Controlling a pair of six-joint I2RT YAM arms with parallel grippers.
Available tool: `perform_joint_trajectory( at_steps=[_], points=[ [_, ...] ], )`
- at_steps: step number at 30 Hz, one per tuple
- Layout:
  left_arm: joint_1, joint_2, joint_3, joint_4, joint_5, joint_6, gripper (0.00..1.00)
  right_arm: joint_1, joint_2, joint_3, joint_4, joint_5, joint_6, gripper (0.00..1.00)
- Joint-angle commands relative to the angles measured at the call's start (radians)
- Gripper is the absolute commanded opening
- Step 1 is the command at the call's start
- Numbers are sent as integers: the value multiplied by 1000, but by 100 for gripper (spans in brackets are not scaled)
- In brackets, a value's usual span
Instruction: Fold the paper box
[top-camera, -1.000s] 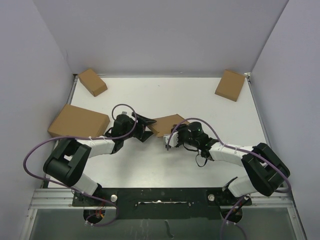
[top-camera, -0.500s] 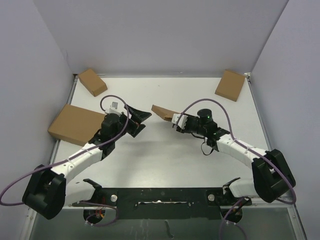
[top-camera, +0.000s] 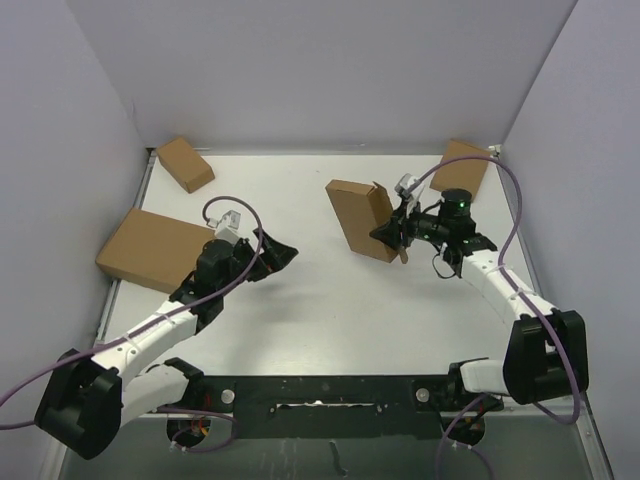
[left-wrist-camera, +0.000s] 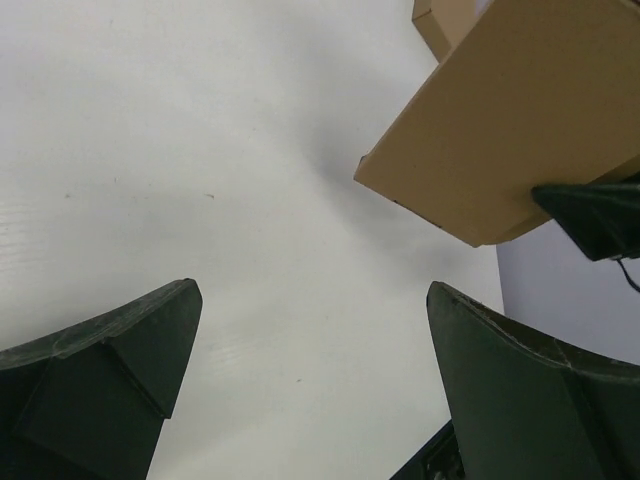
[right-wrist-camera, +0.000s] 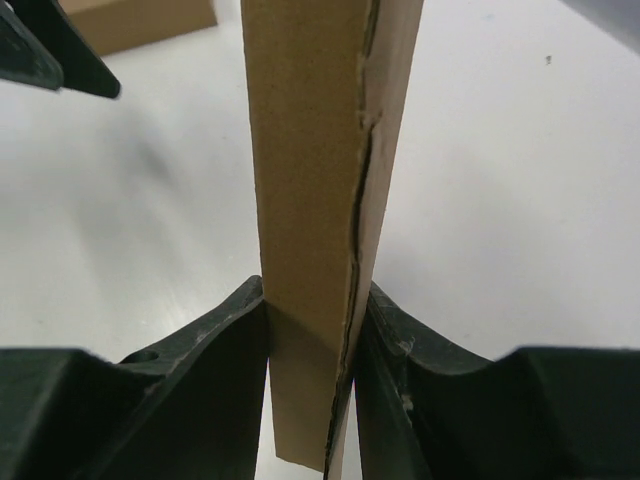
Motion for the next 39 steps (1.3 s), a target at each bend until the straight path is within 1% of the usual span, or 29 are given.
perform_joint_trajectory(
  at_steps=[1, 6, 8, 13, 20, 23, 26, 31, 34, 37, 39],
  points=[
    [0, -18, -26, 137, 69, 101, 97, -44, 38, 23, 100, -214, 273, 20],
    [17, 17, -96, 310, 152, 73, 97, -59, 143, 24, 150, -295, 404, 21],
    [23, 24, -114, 352, 167, 67, 97, -61, 183, 21, 182, -322, 461, 21],
    [26, 24, -127, 349, 169, 68, 96, -62, 264, -3, 268, -348, 582, 22],
    [26, 33, -127, 344, 175, 65, 96, -73, 398, 13, 284, -373, 679, 22],
    [26, 48, -121, 342, 182, 61, 96, -83, 466, 22, 281, -383, 717, 25],
    [27, 66, -103, 325, 188, 56, 95, -95, 531, 39, 252, -393, 732, 26],
    [28, 103, -74, 292, 196, 51, 95, -117, 604, 89, 103, -372, 654, 28],
    [28, 121, -63, 284, 198, 51, 94, -121, 605, 118, 15, -337, 576, 40],
    [27, 132, -52, 274, 198, 53, 94, -120, 606, 159, -111, -291, 477, 54],
    [26, 132, -43, 260, 195, 61, 94, -125, 607, 171, -148, -267, 450, 62]
  ],
)
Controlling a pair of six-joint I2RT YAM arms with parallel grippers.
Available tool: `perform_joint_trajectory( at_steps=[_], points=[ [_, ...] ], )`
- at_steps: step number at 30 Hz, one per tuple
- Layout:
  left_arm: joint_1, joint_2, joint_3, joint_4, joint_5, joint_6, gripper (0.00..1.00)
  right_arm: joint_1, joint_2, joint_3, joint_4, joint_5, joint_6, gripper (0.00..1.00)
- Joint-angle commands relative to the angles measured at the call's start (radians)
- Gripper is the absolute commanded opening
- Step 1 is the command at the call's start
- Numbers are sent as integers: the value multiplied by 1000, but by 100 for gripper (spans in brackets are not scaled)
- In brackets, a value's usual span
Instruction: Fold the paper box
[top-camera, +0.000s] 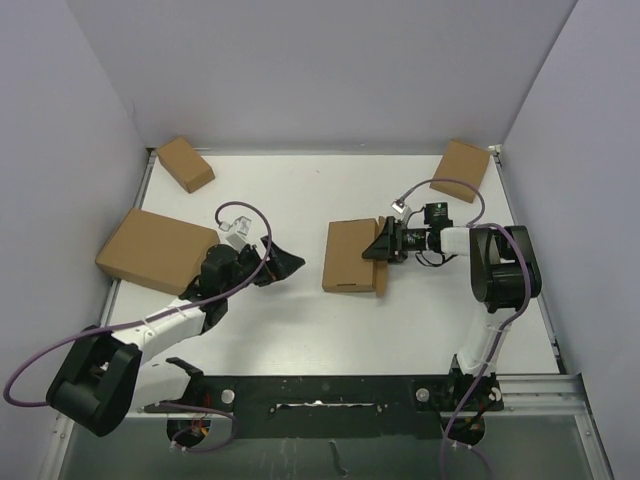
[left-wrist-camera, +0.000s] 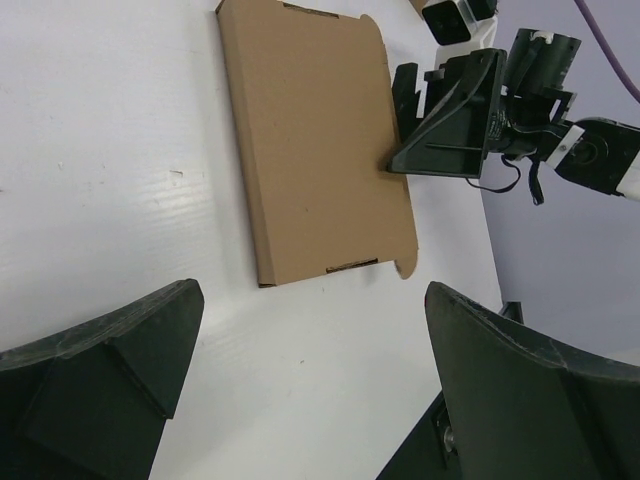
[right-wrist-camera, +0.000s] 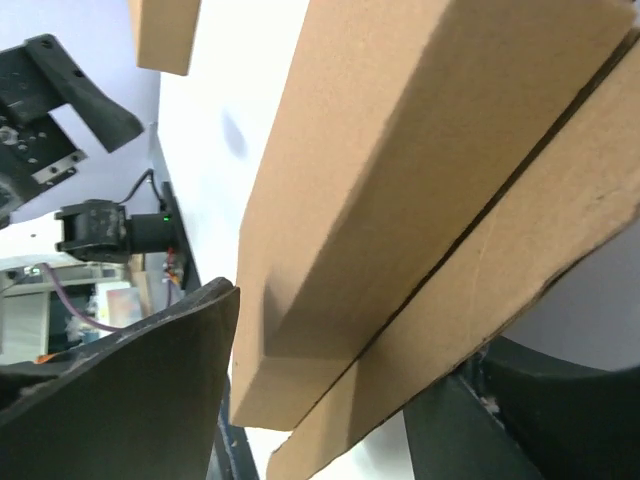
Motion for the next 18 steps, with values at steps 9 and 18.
perform_joint_trajectory(
  at_steps=[9, 18],
  points=[
    [7, -27, 83, -57, -10, 49, 94, -61, -29, 127, -309, 161, -290, 77],
    [7, -50, 76, -61, -12, 75, 94, -106, -95, 203, -489, 224, -520, 73]
  ],
)
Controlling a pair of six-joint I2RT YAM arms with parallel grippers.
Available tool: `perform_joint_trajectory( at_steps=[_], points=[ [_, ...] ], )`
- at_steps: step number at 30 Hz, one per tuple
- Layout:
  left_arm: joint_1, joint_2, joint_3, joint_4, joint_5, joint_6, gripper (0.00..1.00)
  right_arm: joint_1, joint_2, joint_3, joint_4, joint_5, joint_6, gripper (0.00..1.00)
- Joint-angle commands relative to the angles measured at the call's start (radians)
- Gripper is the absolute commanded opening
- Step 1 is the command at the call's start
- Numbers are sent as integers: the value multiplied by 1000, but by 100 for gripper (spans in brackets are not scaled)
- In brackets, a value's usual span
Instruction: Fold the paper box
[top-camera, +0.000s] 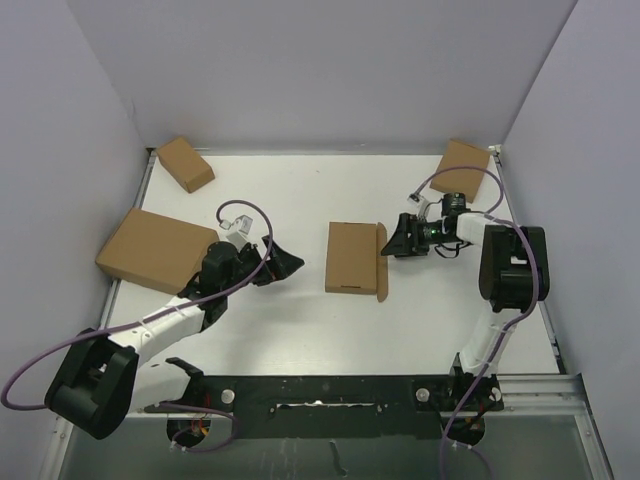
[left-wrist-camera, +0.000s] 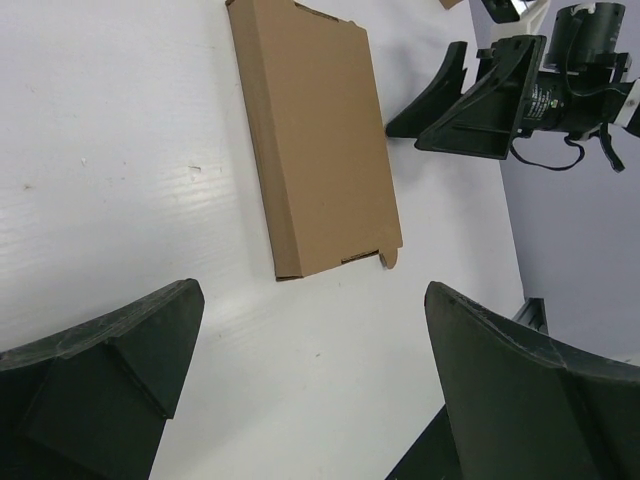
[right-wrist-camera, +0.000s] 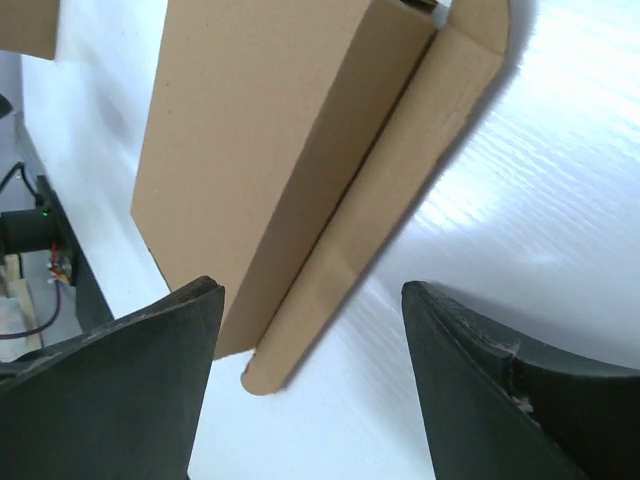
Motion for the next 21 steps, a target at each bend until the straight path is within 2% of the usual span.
perform_joint_trajectory(
  at_steps=[1, 3, 8, 13, 16, 21],
  points=[
    [6, -39, 34, 42, 5, 31, 94, -11, -115, 45, -95, 43, -156, 70],
    [6, -34, 34, 55, 10, 30, 94, -11, -151, 44, -96, 46, -187, 62],
    [7, 5, 36, 129, 45, 15, 94, -13, -159, 39, -95, -75, -215, 31],
    [3, 86, 92, 139, 73, 18, 93, 13, -119, 55, -114, -40, -236, 8],
    [-15, 139, 149, 96, 74, 51, 91, 37, -92, 68, -126, 12, -246, 6],
    [-70, 238, 300, -110, -12, 183, 89, 83, -35, 91, -146, 83, -261, 5]
  ],
)
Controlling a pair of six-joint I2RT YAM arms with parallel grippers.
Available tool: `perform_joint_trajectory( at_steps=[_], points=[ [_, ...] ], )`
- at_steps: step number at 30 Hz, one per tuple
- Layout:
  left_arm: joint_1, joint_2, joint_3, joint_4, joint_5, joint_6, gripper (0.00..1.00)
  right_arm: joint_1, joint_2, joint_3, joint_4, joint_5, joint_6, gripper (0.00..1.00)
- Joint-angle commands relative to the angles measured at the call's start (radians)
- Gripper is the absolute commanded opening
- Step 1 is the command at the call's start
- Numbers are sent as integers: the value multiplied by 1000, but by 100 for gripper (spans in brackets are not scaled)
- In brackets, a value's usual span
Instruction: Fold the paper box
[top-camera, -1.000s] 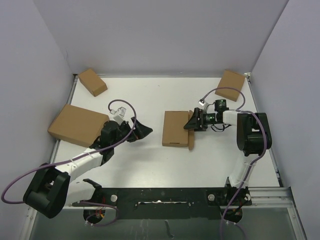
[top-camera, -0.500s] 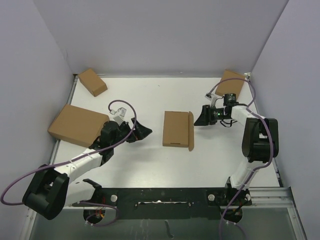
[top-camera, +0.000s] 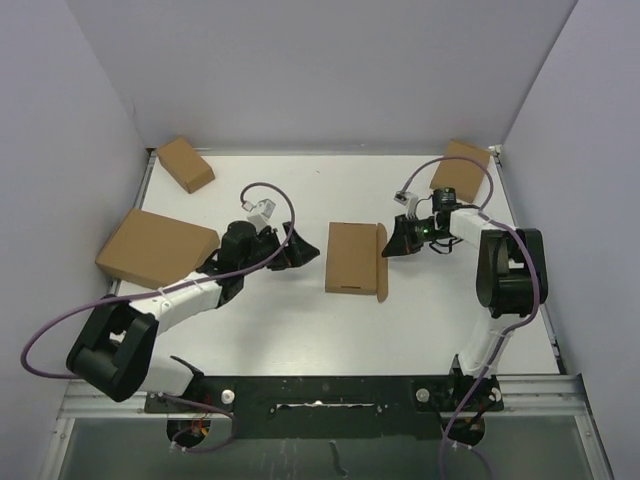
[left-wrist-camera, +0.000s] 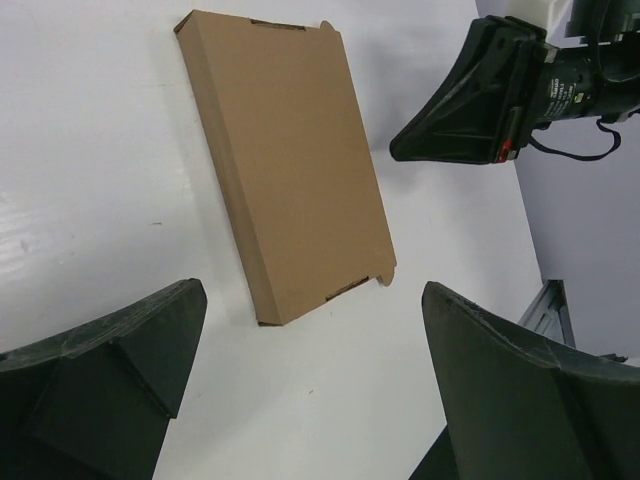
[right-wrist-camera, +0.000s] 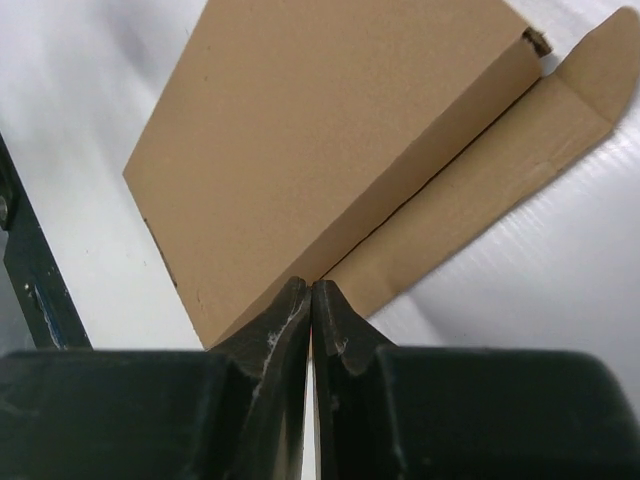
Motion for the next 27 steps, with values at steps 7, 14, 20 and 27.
perform_joint_trajectory(
  at_steps=[7, 14, 20, 27],
  points=[
    [-55, 224, 258, -182, -71, 210, 78, 81, 86, 80, -61, 65, -65, 5],
    [-78, 354, 362, -261, -88, 275, 72, 142, 97, 94, -80, 65, -90, 5],
    [-101, 296, 344, -296, -183, 314, 71, 135, 59, 114, -102, 113, -112, 6],
    [-101, 166, 199, -170, -213, 282, 70, 135, -56, 47, 14, -20, -66, 8]
  ],
)
